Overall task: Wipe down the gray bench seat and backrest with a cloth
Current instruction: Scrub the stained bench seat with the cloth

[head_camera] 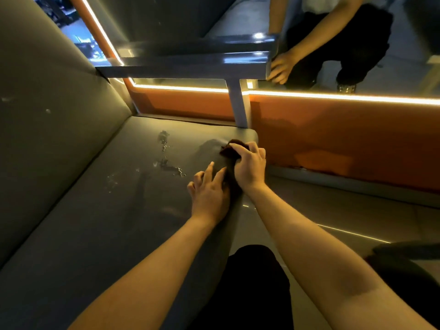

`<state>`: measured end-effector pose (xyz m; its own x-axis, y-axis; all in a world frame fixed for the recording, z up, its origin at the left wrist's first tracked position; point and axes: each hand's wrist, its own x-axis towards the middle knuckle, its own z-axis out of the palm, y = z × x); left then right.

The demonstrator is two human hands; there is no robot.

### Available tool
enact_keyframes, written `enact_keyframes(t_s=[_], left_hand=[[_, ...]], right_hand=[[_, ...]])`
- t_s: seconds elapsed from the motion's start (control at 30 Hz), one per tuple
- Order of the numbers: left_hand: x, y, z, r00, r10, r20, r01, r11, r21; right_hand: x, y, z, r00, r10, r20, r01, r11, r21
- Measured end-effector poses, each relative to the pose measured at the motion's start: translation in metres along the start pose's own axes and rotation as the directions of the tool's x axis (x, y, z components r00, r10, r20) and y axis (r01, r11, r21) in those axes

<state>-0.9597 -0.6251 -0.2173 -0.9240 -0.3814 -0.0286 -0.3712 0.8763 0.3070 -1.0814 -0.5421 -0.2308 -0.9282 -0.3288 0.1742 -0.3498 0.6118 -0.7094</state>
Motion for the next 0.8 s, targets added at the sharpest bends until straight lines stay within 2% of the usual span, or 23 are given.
enact_keyframes(t_s=[0.13,0.23,0.33,0.4,0.47,0.57,0.8], left_hand=[[0.021,0.013,0.008,0.995,-0.055,-0.083,0.054,0.998,-0.009],[0.033,0.019,0.015,0.996,0.007,-0.088,-0.005,1.0,0.029],[0.036,0.015,0.023,0.99,0.054,-0.128,-0.047,0.998,0.052],[0.036,0.012,0.027,0.988,0.049,-0.144,-0.043,0.998,0.044],[0.037,0.011,0.03,0.987,0.044,-0.153,-0.037,0.998,0.047],[0.038,0.011,0.034,0.984,0.042,-0.176,-0.03,0.997,0.07],[0.036,0.012,0.038,0.974,0.044,-0.224,-0.02,0.994,0.11]], right_hand=[[-0.046,0.022,0.004,0.996,-0.071,-0.058,0.078,0.987,0.138],[-0.032,0.042,0.008,0.989,-0.065,-0.133,0.086,0.983,0.162],[0.01,0.05,0.012,0.986,0.03,-0.163,0.009,0.973,0.232],[0.043,0.056,0.016,0.969,0.18,-0.171,-0.118,0.939,0.323],[0.066,0.058,0.018,0.925,0.355,-0.134,-0.27,0.864,0.426],[0.069,0.054,0.023,0.862,0.507,-0.03,-0.406,0.724,0.557],[-0.028,0.052,0.043,0.806,0.578,0.129,-0.517,0.58,0.63]])
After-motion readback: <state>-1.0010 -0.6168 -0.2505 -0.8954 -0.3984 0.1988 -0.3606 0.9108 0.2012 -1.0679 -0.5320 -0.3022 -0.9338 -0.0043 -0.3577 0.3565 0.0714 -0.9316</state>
